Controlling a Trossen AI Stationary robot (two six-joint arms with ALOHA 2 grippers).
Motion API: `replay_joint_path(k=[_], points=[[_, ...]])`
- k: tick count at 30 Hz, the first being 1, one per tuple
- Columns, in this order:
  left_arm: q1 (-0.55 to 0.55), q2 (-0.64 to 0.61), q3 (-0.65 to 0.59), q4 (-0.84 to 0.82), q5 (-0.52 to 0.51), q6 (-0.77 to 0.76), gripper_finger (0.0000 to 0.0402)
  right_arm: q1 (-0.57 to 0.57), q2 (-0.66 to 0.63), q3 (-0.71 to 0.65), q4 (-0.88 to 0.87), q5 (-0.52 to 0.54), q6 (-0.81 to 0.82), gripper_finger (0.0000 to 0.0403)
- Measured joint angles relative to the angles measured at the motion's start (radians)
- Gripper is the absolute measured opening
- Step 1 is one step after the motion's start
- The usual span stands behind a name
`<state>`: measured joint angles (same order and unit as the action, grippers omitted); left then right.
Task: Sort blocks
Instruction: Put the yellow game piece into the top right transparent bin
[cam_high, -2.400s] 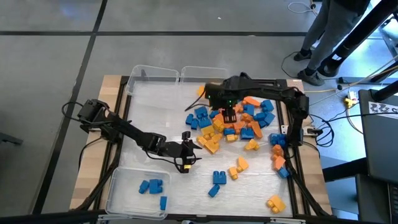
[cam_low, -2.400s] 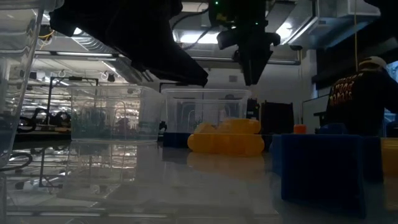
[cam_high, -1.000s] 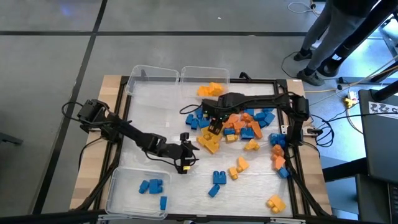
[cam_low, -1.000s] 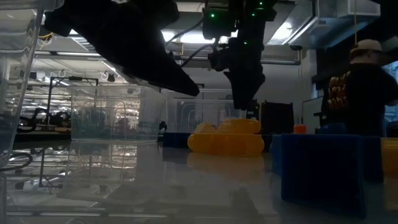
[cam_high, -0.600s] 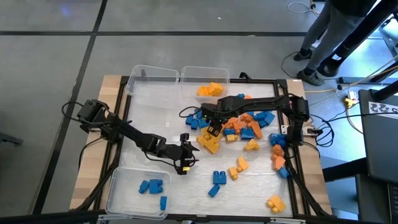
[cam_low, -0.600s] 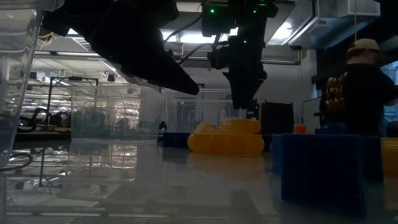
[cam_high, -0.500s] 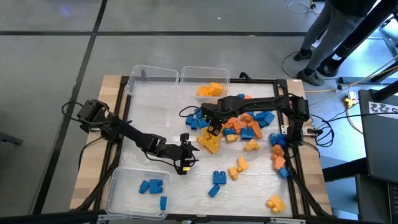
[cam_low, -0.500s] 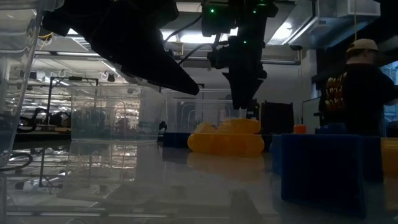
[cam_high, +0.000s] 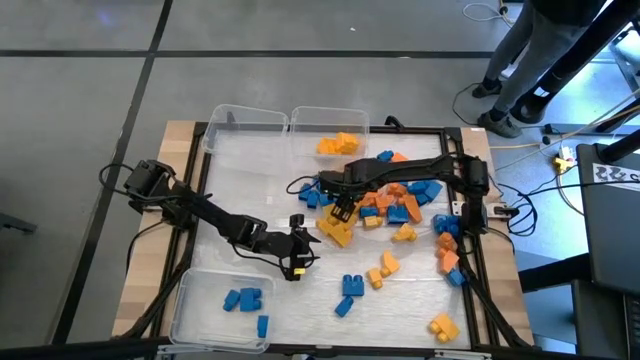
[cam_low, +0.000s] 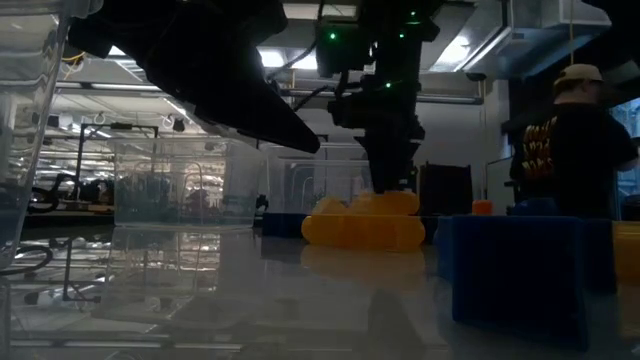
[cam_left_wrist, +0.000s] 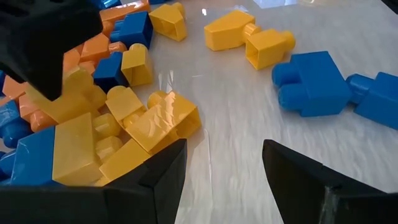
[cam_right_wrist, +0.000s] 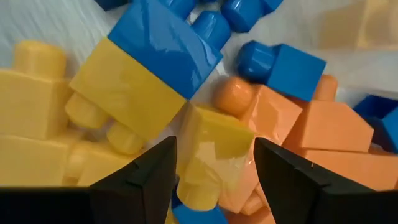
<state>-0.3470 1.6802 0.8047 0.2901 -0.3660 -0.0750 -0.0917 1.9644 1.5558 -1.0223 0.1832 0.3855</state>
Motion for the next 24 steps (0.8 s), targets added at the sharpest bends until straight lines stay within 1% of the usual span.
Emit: replay_joint_path(k=[10, 21, 24], points=[[0.0, 0.0, 0.0, -0.001, 0.0, 0.0, 0.02, 0.0, 0.009, 0.001, 0.0, 0.007, 0.003, 0.0216], [0.0, 0.0, 0.0, 0.001, 0.0, -0.004, 0.02, 0.0, 0.077, 0.0, 0.001, -0.057, -0.001, 0.0216], [-0.001, 0.0, 0.0, 0.002, 0.0, -0.004, 0.02, 0.0, 0.095, 0.0, 0.002, -0.068, -0.023, 0.0212]])
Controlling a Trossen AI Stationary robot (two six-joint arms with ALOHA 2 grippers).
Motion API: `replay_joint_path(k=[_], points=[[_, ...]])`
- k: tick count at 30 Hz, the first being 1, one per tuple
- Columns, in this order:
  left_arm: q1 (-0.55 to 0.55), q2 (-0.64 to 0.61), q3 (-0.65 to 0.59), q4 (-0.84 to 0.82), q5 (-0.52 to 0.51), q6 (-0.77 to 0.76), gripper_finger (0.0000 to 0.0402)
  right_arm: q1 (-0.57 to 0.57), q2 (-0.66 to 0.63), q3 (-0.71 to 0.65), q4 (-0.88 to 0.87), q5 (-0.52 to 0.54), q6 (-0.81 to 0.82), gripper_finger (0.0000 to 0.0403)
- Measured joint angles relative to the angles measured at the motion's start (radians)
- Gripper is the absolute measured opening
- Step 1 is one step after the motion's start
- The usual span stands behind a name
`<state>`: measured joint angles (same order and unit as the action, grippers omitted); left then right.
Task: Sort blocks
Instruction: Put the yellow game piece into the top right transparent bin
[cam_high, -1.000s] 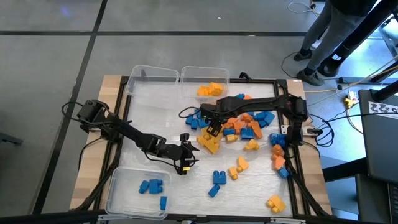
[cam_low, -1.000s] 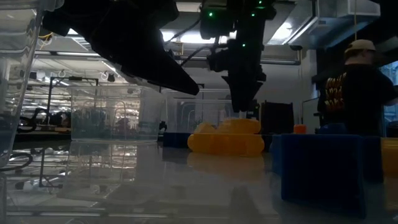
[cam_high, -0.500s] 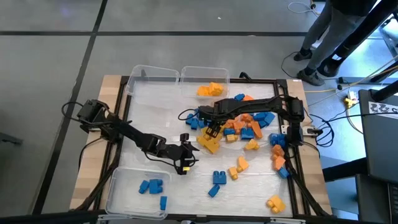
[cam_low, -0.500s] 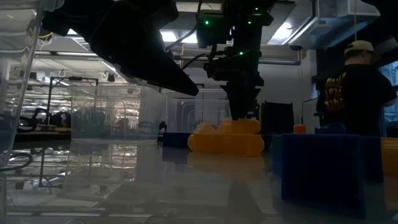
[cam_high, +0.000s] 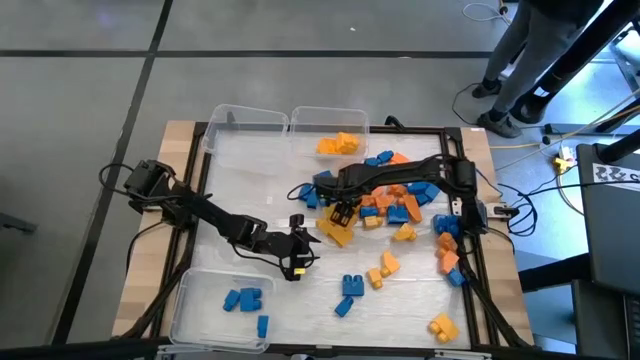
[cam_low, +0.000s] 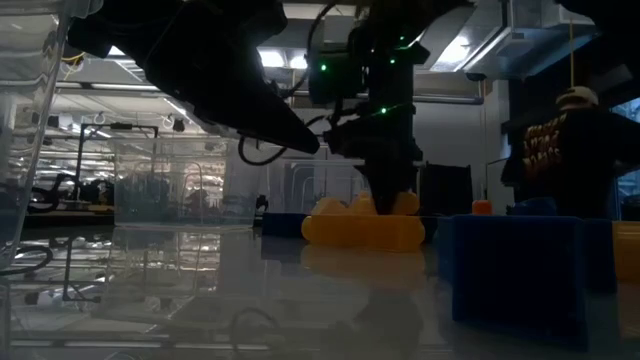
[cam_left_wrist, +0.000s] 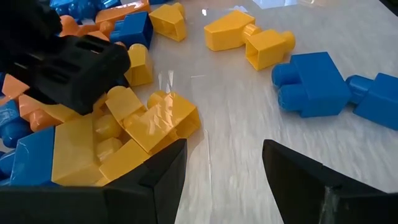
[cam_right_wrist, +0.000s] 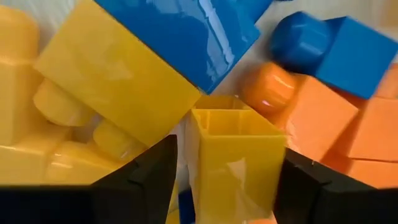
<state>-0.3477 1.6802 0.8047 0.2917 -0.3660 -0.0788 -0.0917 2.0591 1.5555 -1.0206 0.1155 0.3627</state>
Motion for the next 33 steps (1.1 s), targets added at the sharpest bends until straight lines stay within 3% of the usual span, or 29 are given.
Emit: replay_joint_path(k=[7, 16, 27, 33], points=[[0.0, 0.0, 0.0, 0.004, 0.0, 0.001, 0.02, 0.0, 0.002, 0.0, 0.001, -0.002, -0.028, 0.0136], [0.0, 0.0, 0.0, 0.004, 0.0, 0.001, 0.02, 0.0, 0.001, 0.047, -0.021, -0.101, -0.064, 0.0133], [0.0, 0.0, 0.0, 0.006, 0.0, 0.001, 0.02, 0.0, -0.002, 0.311, -0.266, -0.123, -0.144, 0.0135], [0.0, 0.0, 0.0, 0.006, 0.0, 0.0, 0.02, -0.006, -0.003, 0.528, -0.379, -0.068, -0.19, 0.0141]])
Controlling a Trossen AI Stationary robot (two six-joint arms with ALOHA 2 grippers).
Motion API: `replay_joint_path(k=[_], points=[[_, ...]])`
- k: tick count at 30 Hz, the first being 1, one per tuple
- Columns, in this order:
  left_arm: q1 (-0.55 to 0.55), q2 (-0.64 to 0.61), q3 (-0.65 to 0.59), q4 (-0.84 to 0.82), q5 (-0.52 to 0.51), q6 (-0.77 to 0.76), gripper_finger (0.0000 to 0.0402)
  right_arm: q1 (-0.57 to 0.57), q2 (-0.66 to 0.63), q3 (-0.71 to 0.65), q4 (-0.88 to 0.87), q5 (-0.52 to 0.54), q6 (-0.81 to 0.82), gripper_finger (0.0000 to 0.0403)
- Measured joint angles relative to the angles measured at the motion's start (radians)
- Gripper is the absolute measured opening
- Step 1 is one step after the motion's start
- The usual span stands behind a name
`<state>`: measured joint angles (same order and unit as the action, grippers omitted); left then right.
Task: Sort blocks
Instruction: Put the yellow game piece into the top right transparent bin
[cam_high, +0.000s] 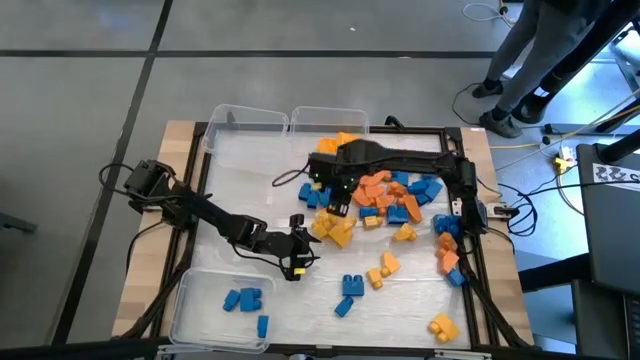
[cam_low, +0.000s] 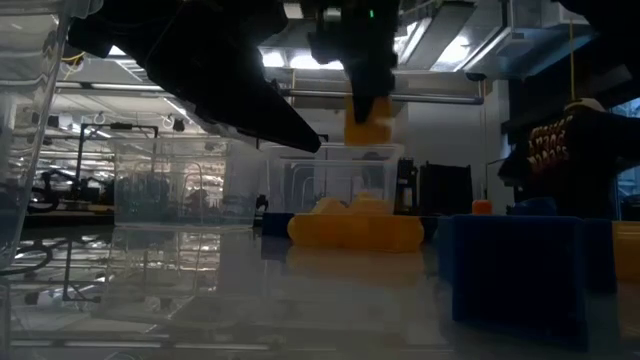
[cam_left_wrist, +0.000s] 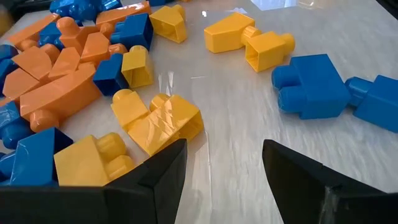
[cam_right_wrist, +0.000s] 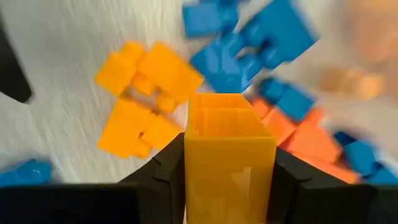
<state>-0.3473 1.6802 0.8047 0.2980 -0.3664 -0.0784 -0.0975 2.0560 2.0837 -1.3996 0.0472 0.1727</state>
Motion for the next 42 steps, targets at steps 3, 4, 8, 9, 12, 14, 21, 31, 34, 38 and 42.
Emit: replay_joint_path(k=[3, 4, 8, 9, 12, 14, 21, 31, 34, 38, 42], points=[[0.0, 0.0, 0.0, 0.001, 0.0, 0.0, 0.02, -0.011, 0.0, 0.12, -0.022, 0.083, -0.03, 0.0143], [0.0, 0.0, 0.0, 0.001, 0.0, 0.0, 0.02, -0.018, 0.0, 0.158, -0.021, 0.12, -0.048, 0.0144], [0.0, 0.0, 0.0, 0.002, 0.0, 0.0, 0.02, -0.067, -0.002, 0.265, 0.016, 0.237, -0.136, 0.0145], [0.0, 0.0, 0.0, 0.002, 0.0, 0.0, 0.02, -0.085, -0.002, 0.275, 0.035, 0.248, -0.16, 0.0145], [0.0, 0.0, 0.0, 0.003, 0.0, 0.0, 0.02, -0.146, 0.0, 0.268, 0.107, 0.248, -0.217, 0.0146], [0.0, 0.0, 0.0, 0.004, 0.0, 0.0, 0.02, -0.19, 0.008, 0.268, 0.115, 0.247, -0.255, 0.0147], [0.0, 0.0, 0.0, 0.004, 0.0, 0.0, 0.02, -0.31, 0.066, 0.267, 0.115, 0.222, -0.311, 0.0147], [0.0, 0.0, 0.0, 0.003, 0.0, 0.0, 0.02, -0.376, 0.134, 0.267, 0.119, -0.019, -0.312, 0.0154], [0.0, 0.0, 0.0, 0.002, 0.0, 0.0, 0.02, -0.375, 0.147, 0.267, 0.119, -0.021, -0.313, 0.0178], [0.0, 0.0, 0.0, 0.002, 0.0, 0.0, 0.02, -0.375, 0.148, 0.267, 0.119, -0.021, -0.313, 0.0228], [0.0, 0.0, 0.0, 0.002, 0.0, 0.0, 0.02, -0.374, 0.148, 0.267, 0.119, -0.019, -0.313, 0.0267]])
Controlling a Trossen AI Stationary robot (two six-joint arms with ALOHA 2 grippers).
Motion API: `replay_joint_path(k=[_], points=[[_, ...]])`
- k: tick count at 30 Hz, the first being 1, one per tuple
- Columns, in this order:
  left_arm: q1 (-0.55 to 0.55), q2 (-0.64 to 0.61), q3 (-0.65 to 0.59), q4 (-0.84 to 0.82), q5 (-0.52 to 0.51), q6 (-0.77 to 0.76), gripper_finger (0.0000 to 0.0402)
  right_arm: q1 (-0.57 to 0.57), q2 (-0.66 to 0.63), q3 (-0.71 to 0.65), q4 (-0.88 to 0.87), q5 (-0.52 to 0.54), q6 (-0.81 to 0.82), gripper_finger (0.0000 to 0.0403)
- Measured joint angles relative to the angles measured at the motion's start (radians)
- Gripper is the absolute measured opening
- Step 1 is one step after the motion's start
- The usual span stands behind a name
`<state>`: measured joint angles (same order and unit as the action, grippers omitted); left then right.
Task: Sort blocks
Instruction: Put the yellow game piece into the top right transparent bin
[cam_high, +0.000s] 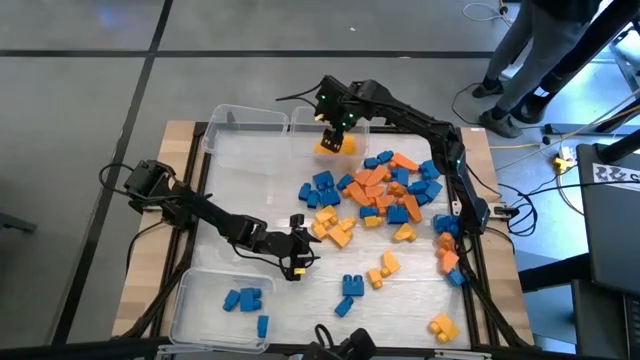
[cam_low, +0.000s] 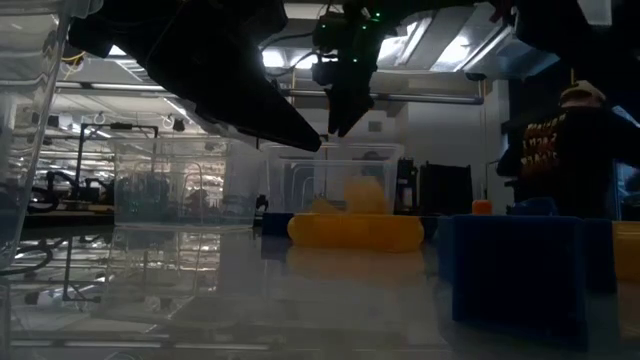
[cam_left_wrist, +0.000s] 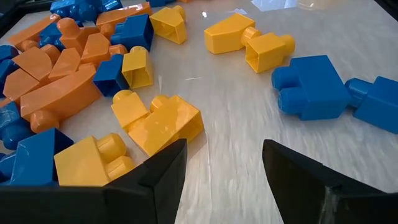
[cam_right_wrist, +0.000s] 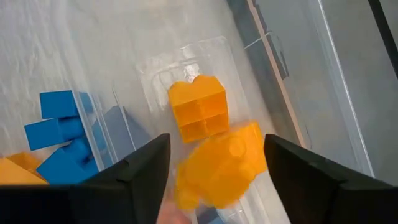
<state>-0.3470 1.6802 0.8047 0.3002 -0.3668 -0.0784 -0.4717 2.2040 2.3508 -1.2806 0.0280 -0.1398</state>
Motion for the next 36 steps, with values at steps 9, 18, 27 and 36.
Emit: replay_joint_path(k=[9, 18, 27, 36], points=[[0.0, 0.0, 0.0, 0.0, 0.0, 0.0, 0.02, 0.0, 0.0, 0.0, -0.004, -0.007, 0.0, 0.0293], [0.0, 0.0, 0.0, 0.0, 0.0, -0.008, 0.02, 0.003, -0.024, 0.003, -0.043, -0.048, -0.154, 0.0294], [0.01, 0.0, 0.0, 0.0, 0.0, -0.097, 0.02, 0.07, -0.157, 0.003, -0.116, 0.065, -0.317, 0.0294], [0.145, 0.0, 0.009, -0.026, 0.18, 0.015, 0.02, 0.203, -0.299, 0.003, -0.219, 0.174, -0.366, 0.0294]])
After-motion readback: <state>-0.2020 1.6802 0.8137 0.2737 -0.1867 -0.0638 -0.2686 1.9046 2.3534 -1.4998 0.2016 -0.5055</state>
